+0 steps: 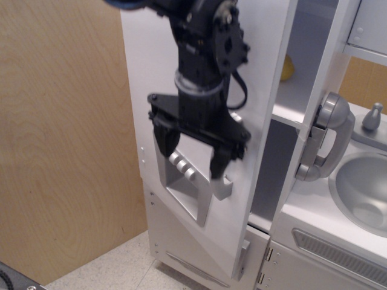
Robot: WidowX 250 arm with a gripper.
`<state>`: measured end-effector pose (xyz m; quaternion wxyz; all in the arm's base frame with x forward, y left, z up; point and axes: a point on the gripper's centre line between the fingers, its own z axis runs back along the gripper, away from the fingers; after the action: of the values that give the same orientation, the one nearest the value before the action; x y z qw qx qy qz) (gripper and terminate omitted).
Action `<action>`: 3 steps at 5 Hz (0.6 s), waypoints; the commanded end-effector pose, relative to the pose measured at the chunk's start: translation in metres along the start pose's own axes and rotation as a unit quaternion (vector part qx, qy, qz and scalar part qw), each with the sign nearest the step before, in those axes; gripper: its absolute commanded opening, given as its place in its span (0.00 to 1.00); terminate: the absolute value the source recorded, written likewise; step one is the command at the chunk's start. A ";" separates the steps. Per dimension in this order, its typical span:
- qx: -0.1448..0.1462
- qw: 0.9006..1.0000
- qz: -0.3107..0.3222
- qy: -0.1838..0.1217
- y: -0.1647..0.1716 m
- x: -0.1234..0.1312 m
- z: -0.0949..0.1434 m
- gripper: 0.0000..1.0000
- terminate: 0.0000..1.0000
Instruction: Open fridge
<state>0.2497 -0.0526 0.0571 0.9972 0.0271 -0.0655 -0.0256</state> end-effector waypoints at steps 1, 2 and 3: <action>-0.015 0.997 -0.076 0.012 -0.061 -0.009 0.020 1.00 0.00; -0.052 0.990 -0.131 0.028 -0.088 0.001 0.024 1.00 0.00; -0.083 0.985 -0.145 0.043 -0.111 0.018 0.027 1.00 0.00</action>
<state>0.2530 -0.1655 0.0615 0.9843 -0.0382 0.0095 -0.1719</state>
